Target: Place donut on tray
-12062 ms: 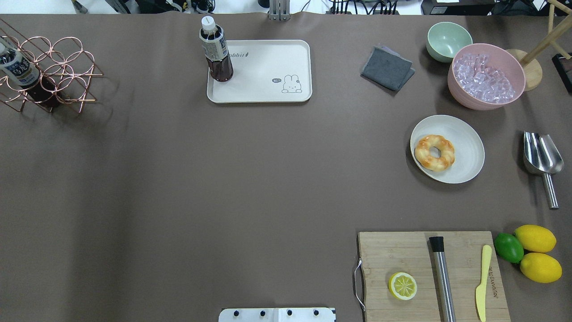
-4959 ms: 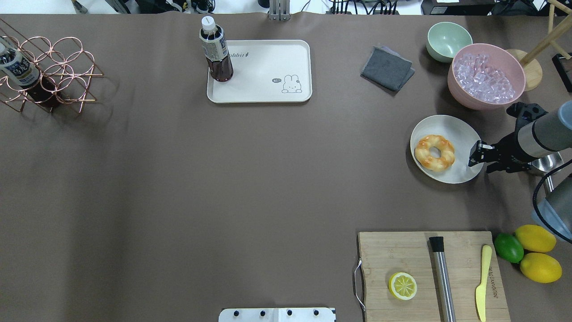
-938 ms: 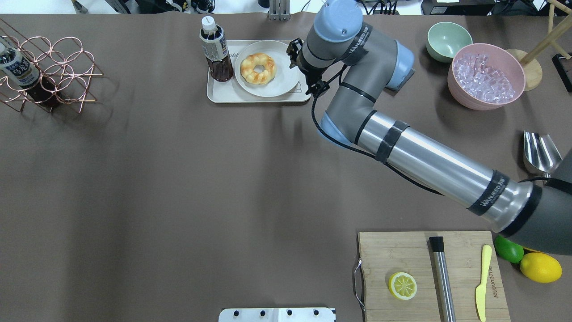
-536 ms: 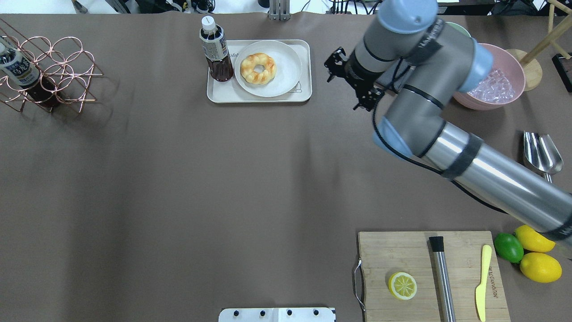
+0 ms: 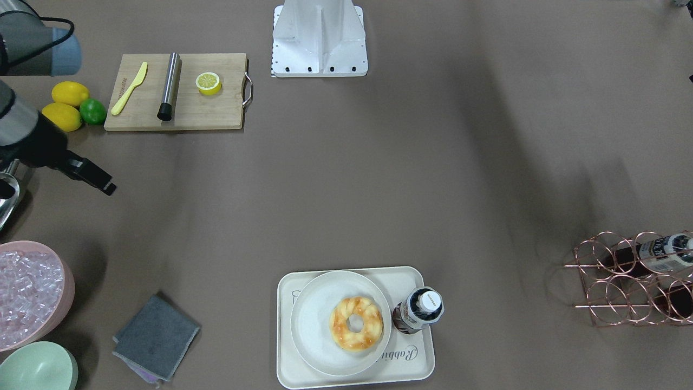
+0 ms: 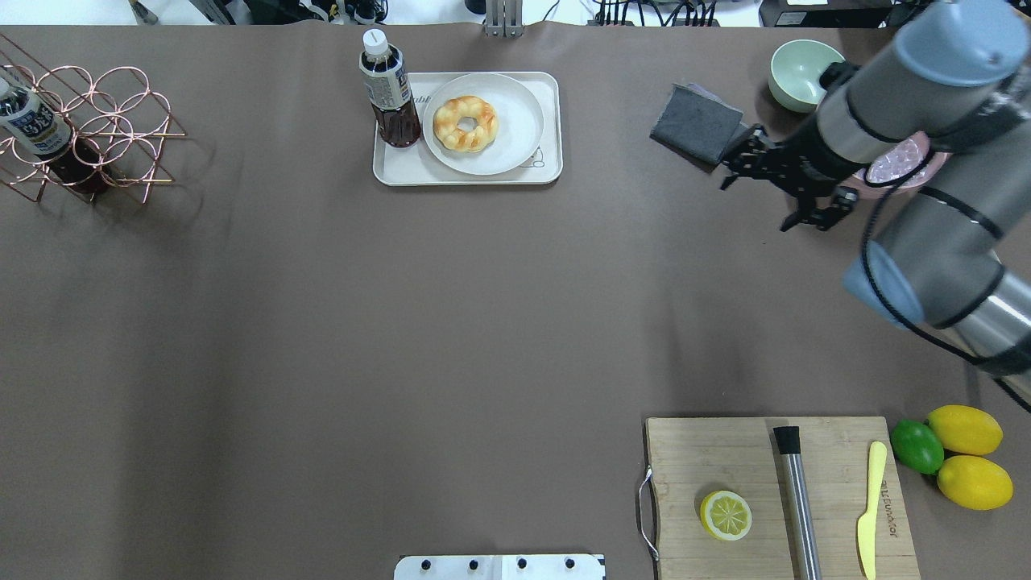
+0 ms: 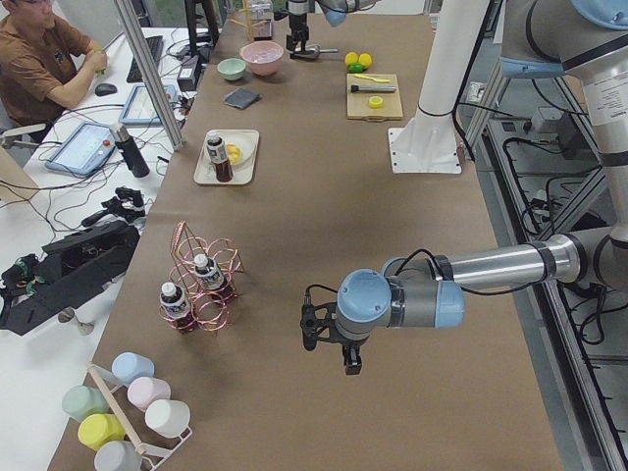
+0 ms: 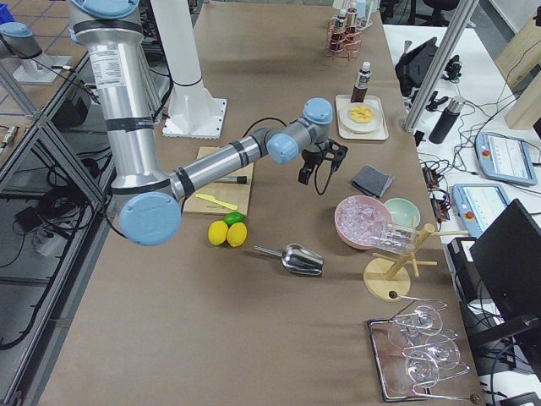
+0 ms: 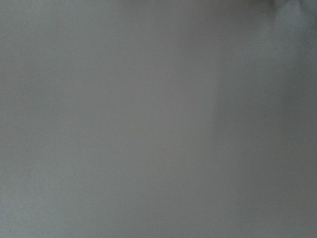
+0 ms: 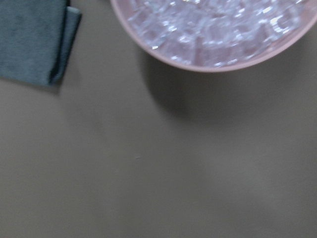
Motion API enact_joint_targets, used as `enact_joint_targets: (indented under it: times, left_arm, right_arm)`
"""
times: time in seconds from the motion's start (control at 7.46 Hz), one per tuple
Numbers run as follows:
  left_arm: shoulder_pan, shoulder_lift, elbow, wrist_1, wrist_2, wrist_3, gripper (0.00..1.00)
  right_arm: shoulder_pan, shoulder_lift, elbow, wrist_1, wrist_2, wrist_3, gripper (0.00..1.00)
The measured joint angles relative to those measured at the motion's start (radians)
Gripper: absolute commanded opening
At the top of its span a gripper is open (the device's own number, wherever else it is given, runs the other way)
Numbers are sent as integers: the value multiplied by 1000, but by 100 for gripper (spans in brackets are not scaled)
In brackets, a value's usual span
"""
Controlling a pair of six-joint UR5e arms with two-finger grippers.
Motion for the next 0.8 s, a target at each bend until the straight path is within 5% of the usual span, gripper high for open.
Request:
enact_joint_targets:
  times: [0.4, 0.8]
  left_arm:
    - [1, -1, 1, 0, 0, 0, 98]
    - [1, -8, 2, -2, -1, 0, 98]
  right_arm:
    - [199, -223, -8, -32, 40, -562, 100]
    - [418, -271, -122, -105, 47, -1016, 100]
